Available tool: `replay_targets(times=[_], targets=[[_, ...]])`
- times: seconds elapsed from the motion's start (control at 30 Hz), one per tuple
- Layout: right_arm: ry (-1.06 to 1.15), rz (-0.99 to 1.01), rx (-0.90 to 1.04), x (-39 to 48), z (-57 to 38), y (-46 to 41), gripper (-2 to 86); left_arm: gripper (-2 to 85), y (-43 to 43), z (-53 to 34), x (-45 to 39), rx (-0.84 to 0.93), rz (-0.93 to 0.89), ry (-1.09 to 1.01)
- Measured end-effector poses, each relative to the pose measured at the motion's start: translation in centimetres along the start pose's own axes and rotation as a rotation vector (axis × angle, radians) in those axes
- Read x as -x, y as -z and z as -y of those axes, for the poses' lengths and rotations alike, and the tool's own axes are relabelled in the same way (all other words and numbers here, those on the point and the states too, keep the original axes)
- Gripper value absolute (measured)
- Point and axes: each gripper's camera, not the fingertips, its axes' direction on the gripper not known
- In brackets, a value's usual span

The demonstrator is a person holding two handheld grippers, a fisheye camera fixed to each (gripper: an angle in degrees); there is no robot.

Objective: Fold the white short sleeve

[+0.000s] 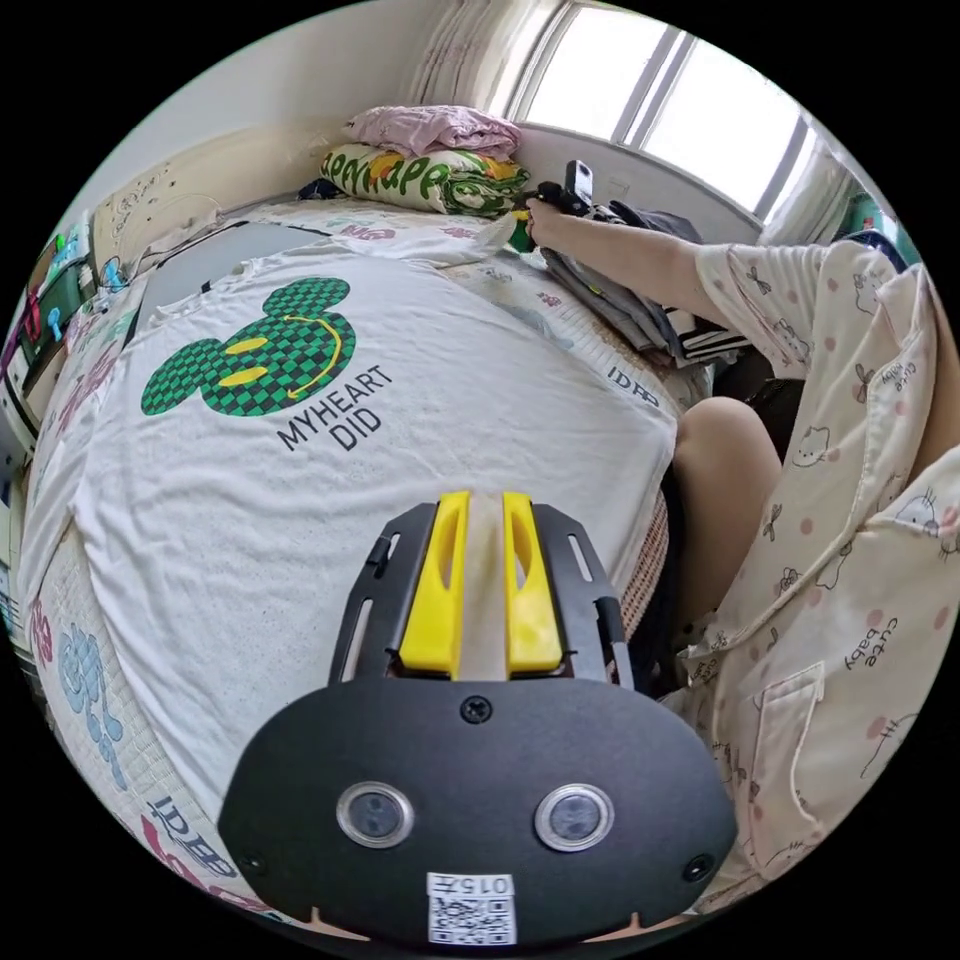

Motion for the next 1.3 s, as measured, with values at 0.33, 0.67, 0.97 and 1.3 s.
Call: replay_targets(times=[0.33, 0.67, 0.97, 1.3], targets=[[0.958, 0.565, 0.209, 16.9, -40.0, 27.9, 0.5, 9.0, 7.9, 1.2, 4.1, -0.284, -0.106, 0.338], [0.976, 0.545, 0.533, 8.7, -53.9, 26.1, 0.5, 13.5, 8.1, 6.7, 2.0, -0.195, 0.017, 0.434], [0.948, 0.681, 0.58, 3.5, -54.0, 24.2, 2.1, 2.2, 6.3, 14.5, -1.0, -0.111, 0.029, 0.476], [0.767, 0.536, 0.377, -4.6, -44.5, 18.1, 6.5, 0.9, 21.2, 11.3, -6.7, -0.128, 0.117, 0.443]])
